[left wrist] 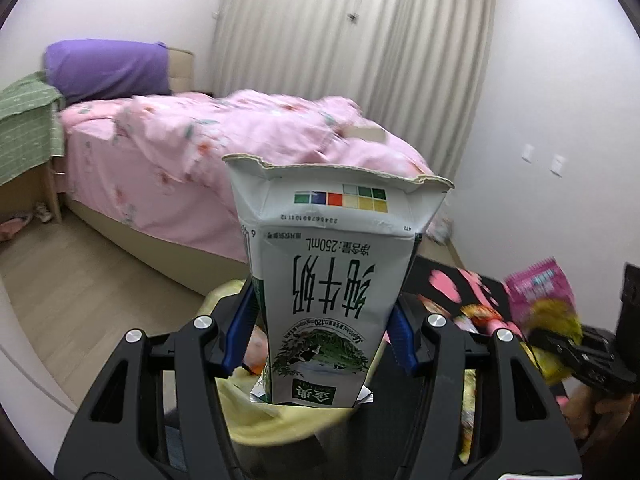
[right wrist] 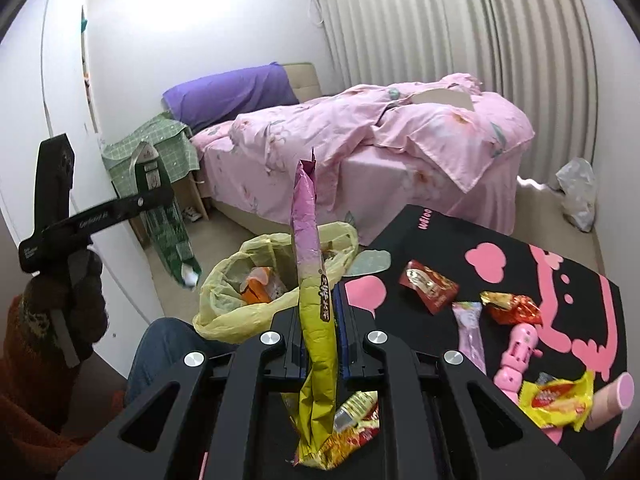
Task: Collect trash
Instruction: 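Carry the milk carton and pink-yellow snack bag over the yellow bag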
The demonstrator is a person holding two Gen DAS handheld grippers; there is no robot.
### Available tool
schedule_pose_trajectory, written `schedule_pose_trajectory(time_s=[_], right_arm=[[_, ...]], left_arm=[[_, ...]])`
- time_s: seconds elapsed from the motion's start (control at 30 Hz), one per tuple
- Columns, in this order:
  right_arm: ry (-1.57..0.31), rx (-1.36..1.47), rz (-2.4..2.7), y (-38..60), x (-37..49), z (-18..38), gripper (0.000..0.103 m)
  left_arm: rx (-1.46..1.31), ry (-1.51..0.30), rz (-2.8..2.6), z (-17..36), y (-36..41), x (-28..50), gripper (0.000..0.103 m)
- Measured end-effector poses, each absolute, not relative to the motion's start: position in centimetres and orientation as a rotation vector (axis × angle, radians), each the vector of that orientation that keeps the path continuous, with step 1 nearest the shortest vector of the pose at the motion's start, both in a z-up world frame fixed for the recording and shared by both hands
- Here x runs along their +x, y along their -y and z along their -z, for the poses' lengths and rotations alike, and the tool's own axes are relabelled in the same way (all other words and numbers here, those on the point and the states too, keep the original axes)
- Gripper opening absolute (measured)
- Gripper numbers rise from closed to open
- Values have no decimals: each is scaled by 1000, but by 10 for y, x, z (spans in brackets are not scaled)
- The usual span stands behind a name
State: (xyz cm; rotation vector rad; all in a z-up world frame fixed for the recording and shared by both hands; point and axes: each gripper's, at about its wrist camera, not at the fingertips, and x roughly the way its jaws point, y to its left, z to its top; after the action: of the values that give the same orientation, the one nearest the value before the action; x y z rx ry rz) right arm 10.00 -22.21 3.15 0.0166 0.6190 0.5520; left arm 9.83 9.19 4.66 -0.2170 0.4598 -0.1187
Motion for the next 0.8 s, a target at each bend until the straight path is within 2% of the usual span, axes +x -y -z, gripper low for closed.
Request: schedule_pose_trajectory(time_s=[0.33, 0.63, 0.8], right_arm=[[-652, -21, -632, 168, 177, -29, 12], [-754, -90, -715, 109, 238, 4, 12], [-835, -70, -737, 91, 263, 29, 12]], left_arm=[[-381, -438, 57, -1, -138, 159, 54], [-355, -774, 96, 94, -119, 208, 54], [-369, -845, 113, 121, -117, 217, 54]])
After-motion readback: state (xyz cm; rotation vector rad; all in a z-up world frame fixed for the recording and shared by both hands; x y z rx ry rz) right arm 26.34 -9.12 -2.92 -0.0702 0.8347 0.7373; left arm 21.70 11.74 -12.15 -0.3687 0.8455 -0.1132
